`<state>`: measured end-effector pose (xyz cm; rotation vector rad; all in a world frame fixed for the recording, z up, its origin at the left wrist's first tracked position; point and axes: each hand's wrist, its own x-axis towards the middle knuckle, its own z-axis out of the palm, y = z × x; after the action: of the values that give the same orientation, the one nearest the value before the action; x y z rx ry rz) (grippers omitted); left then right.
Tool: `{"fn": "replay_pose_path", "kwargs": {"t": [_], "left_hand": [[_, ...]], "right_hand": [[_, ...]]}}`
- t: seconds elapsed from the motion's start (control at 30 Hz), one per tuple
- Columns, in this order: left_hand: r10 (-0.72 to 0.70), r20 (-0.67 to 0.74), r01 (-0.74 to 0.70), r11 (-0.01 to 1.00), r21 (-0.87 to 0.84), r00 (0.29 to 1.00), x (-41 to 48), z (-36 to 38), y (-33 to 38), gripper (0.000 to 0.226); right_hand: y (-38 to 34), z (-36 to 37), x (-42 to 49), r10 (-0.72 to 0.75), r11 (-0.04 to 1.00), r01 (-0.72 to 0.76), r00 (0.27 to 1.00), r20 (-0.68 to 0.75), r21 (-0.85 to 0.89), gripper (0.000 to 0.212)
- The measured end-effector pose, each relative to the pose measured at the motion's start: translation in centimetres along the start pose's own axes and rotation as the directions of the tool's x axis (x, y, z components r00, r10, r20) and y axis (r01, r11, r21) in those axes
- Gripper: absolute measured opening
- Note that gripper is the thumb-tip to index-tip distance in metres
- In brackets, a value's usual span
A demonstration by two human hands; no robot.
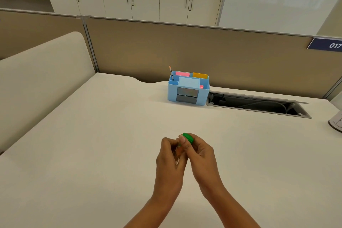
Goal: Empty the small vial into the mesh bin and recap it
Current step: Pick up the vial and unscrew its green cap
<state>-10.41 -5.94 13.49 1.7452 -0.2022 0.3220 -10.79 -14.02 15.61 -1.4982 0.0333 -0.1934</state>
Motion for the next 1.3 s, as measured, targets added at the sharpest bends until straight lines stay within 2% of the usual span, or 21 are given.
{"fn": "replay_pose_path", "kwargs": {"t": [0.43,0.6,0.67,0.73,0.83,0.9,0.97,1.23,1.3], "left_hand": [[0.058,0.065,-0.059,0.998,0.027,0.996,0.4,-0.6,-0.7,0.033],[0.041,0.074,-0.044,0.999,0.030,0.996,0.3,-0.7,-0.8,0.033],[0.054,0.083,-0.056,0.998,0.032,0.995,0.1,-0.8,-0.8,0.031],[0.084,0.094,-0.088,0.995,0.041,0.992,0.0,-0.8,-0.7,0.030],[0.141,0.127,-0.149,0.987,0.057,0.982,0.1,-0.8,-0.4,0.028],[0.159,0.144,-0.165,0.986,0.031,0.977,0.3,-0.8,0.0,0.022],[0.160,0.162,-0.161,0.987,-0.005,0.974,0.5,-1.0,0.2,0.021],[0.234,0.207,-0.242,0.970,0.014,0.950,1.2,-1.8,0.1,0.017],[0.243,0.221,-0.253,0.967,0.016,0.944,1.3,-1.8,0.0,0.017]], "right_hand": [[-0.2,-0.4,0.2,0.054,0.998,-0.060,0.990,0.131,0.037,0.031],[-0.2,-1.2,0.9,0.090,0.994,-0.077,0.980,0.180,-0.077,0.028],[-0.3,-1.5,1.4,0.059,0.973,-0.022,0.986,0.155,-0.229,0.021],[-0.4,-1.8,1.6,-0.024,0.904,0.071,0.993,0.116,-0.422,0.021],[-0.4,-1.9,1.8,-0.168,0.787,0.212,0.977,0.129,-0.579,0.041],[-0.5,-2.0,2.0,-0.233,0.771,0.273,0.962,0.144,-0.576,0.051],[-0.6,-2.2,2.2,-0.252,0.775,0.302,0.953,0.167,-0.555,0.051],[-0.6,-3.4,3.2,-0.218,0.767,0.378,0.913,0.344,-0.518,0.043],[-0.7,-3.6,3.4,-0.205,0.755,0.389,0.904,0.374,-0.527,0.047]]}}
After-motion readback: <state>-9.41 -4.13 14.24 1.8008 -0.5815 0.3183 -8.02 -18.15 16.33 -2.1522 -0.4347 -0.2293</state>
